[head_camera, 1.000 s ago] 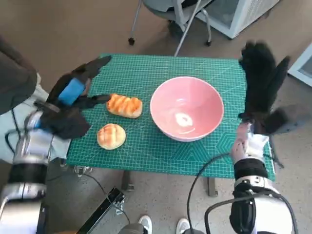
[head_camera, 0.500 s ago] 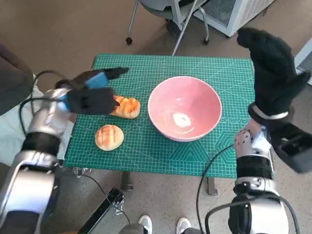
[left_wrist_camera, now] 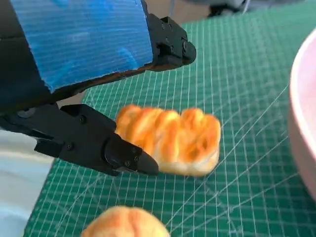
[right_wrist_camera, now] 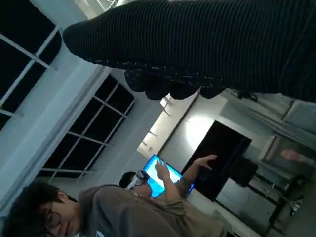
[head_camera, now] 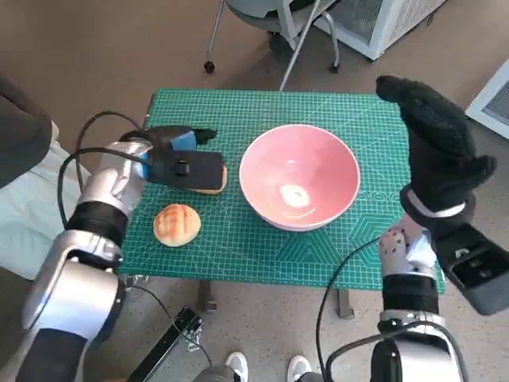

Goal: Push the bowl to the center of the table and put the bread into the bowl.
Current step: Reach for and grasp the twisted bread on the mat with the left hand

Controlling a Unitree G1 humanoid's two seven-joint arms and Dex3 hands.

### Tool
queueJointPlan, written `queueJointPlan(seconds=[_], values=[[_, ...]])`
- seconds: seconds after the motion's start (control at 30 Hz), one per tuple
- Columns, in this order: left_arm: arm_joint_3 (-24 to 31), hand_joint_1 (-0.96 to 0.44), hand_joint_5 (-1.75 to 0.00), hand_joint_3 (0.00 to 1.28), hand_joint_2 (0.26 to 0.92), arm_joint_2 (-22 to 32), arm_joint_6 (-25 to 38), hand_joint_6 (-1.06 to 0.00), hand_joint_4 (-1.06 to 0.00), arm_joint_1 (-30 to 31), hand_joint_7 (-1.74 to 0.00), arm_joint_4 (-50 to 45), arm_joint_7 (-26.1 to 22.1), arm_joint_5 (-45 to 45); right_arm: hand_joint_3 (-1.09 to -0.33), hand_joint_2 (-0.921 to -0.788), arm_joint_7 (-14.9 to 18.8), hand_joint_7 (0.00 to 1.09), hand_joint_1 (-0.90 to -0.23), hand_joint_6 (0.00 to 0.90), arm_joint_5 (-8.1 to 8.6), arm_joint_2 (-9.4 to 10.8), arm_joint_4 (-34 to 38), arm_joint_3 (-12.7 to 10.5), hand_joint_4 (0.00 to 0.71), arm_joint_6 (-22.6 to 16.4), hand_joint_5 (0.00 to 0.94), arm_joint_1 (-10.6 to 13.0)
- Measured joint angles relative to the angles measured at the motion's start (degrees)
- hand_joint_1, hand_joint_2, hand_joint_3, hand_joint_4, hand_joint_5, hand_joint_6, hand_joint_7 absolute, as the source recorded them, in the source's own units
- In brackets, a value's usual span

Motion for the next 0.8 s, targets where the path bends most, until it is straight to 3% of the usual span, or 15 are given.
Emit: queueJointPlan(seconds=[0.27, 0.4, 0.47, 0.57, 0.67, 0.7, 0.73, 0.8], values=[[-1.56, -0.08, 0.0, 0.0, 0.756, -1.82, 3.03, -0.26, -0.11, 0.0, -0.02, 1.58, -0.05, 0.89, -0.638, -0.921, -1.27, 0.86, -0.573, 0.061, -0.6, -0.09, -0.44, 0.47, 0.361, -0.16, 0.012, 0.38], [-2.9, -0.1, -0.02, 0.0, 0.759, -2.84, 4.56, -0.35, -0.15, 0.04, -0.07, 2.23, 0.63, 1.84, -0.638, -0.921, -2.05, 0.86, -0.573, 0.057, -0.74, -0.19, -0.45, 0.58, 0.361, -0.55, 0.011, 0.75], [-3.56, -0.11, -0.03, 0.01, 0.776, -3.38, 5.06, -0.43, -0.24, 0.13, -0.08, 2.64, 1.65, 2.32, -0.639, -0.921, -2.36, 0.86, -0.57, 0.055, -0.82, -0.28, -0.45, 0.63, 0.361, -0.73, 0.011, 0.93], [-5.02, -0.12, -0.09, 0.02, 0.833, -3.84, 5.0, -0.58, -0.52, 0.77, -0.13, 2.83, 3.88, 3.79, -0.64, -0.921, -2.73, 0.86, -0.566, 0.049, -1.16, -0.3, -0.45, 0.78, 0.361, -1.09, 0.011, 1.2], [-5.88, -0.11, -0.16, 0.03, 0.872, -3.84, 4.17, -0.69, -0.69, 1.76, -0.19, 2.91, 6.15, 4.35, -0.642, -0.921, -3.23, 0.87, -0.564, 0.046, -1.76, -0.32, -0.49, 0.94, 0.36, -1.28, 0.01, 1.53], [-6.16, -0.07, -0.54, 0.06, 0.89, -3.77, 3.71, -0.64, -0.67, 1.99, -0.57, 2.92, 7.12, 4.53, -0.642, -0.921, -3.39, 0.87, -0.564, 0.045, -1.87, -0.32, -0.52, 1.03, 0.36, -1.33, 0.01, 1.64], [-6.37, -0.05, -0.8, 0.09, 0.901, -3.64, 3.24, -0.59, -0.65, 2.11, -0.82, 2.93, 7.92, 4.82, -0.643, -0.921, -3.61, 0.87, -0.563, 0.044, -1.96, -0.33, -0.54, 1.05, 0.36, -1.39, 0.01, 1.75], [-6.59, -0.03, -1.01, 0.1, 0.911, -3.29, 2.1, -0.59, -0.64, 2.14, -1.0, 2.93, 8.99, 5.22, -0.644, -0.921, -3.98, 0.87, -0.563, 0.042, -2.12, -0.37, -0.54, 1.06, 0.36, -1.48, 0.009, 1.9]])
